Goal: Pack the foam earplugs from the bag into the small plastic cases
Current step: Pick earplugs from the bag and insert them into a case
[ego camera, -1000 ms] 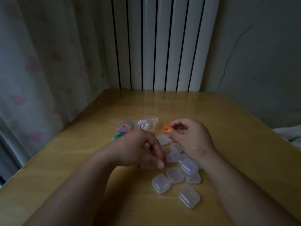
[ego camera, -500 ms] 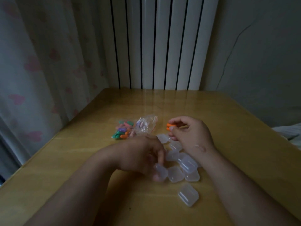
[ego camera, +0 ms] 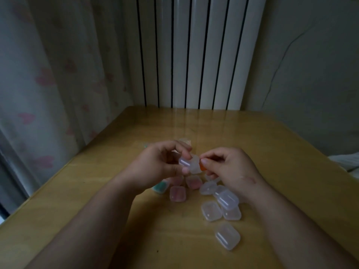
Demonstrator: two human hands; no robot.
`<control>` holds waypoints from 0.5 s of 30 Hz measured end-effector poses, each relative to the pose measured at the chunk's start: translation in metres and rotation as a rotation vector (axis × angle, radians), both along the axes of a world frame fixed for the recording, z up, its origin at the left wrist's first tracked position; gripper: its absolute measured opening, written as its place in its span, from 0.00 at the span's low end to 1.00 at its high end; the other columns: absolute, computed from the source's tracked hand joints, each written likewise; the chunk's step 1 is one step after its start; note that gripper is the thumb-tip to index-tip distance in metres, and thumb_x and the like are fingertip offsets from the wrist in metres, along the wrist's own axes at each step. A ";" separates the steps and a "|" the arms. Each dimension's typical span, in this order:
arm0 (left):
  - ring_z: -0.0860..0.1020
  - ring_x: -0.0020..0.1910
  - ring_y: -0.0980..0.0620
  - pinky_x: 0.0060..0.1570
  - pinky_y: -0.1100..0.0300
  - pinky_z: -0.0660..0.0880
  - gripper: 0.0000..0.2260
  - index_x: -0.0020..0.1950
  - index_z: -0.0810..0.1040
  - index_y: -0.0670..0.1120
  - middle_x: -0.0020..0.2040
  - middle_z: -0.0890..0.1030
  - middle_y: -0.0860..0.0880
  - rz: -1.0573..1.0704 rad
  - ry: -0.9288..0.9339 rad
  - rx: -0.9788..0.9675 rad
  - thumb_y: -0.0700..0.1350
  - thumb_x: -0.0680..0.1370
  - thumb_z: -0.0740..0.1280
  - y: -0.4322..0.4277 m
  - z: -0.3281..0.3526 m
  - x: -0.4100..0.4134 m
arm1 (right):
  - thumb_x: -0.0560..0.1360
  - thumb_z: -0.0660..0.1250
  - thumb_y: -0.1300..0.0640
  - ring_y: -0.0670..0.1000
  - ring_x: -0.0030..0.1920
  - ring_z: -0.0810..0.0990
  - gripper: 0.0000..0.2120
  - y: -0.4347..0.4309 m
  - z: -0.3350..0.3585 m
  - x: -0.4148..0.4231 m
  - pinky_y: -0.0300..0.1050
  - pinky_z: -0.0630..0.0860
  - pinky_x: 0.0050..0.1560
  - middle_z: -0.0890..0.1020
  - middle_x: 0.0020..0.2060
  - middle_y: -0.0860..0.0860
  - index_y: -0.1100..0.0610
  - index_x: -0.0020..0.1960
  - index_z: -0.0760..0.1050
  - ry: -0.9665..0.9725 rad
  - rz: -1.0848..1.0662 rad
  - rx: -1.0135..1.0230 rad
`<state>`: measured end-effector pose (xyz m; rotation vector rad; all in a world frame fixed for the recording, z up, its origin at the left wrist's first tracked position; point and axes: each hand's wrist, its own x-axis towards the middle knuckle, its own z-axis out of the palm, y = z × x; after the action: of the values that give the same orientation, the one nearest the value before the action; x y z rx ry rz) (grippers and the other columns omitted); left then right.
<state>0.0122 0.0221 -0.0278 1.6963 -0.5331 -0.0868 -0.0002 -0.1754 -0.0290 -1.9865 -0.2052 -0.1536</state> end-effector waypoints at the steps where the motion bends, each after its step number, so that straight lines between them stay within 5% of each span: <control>1: 0.82 0.55 0.54 0.52 0.56 0.81 0.13 0.42 0.80 0.46 0.58 0.81 0.50 0.008 -0.003 -0.009 0.29 0.67 0.73 0.000 0.000 0.000 | 0.77 0.68 0.61 0.45 0.32 0.80 0.09 0.000 0.000 0.000 0.40 0.78 0.37 0.83 0.31 0.49 0.50 0.42 0.82 0.045 0.028 0.040; 7: 0.82 0.55 0.47 0.53 0.48 0.81 0.20 0.47 0.80 0.54 0.56 0.82 0.47 0.053 0.001 -0.043 0.29 0.67 0.74 0.000 -0.004 0.006 | 0.77 0.66 0.56 0.52 0.36 0.78 0.10 0.002 -0.002 0.000 0.43 0.78 0.39 0.81 0.34 0.57 0.61 0.45 0.82 0.206 0.127 0.259; 11: 0.83 0.53 0.50 0.51 0.52 0.81 0.22 0.53 0.79 0.50 0.54 0.83 0.48 0.068 -0.003 -0.045 0.25 0.69 0.72 -0.003 -0.002 0.002 | 0.67 0.72 0.48 0.51 0.35 0.79 0.15 0.002 -0.003 -0.002 0.44 0.78 0.41 0.82 0.33 0.54 0.59 0.45 0.84 0.207 0.131 0.279; 15: 0.82 0.56 0.52 0.50 0.57 0.81 0.26 0.58 0.78 0.53 0.58 0.80 0.49 0.097 0.000 -0.062 0.25 0.70 0.70 -0.006 0.001 -0.001 | 0.70 0.76 0.54 0.46 0.33 0.80 0.09 0.006 -0.006 -0.002 0.41 0.78 0.39 0.83 0.31 0.49 0.56 0.48 0.84 0.100 0.025 0.189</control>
<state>0.0107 0.0165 -0.0265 1.6586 -0.4485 -0.0005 -0.0024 -0.1698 -0.0346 -1.7979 -0.1460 -0.0550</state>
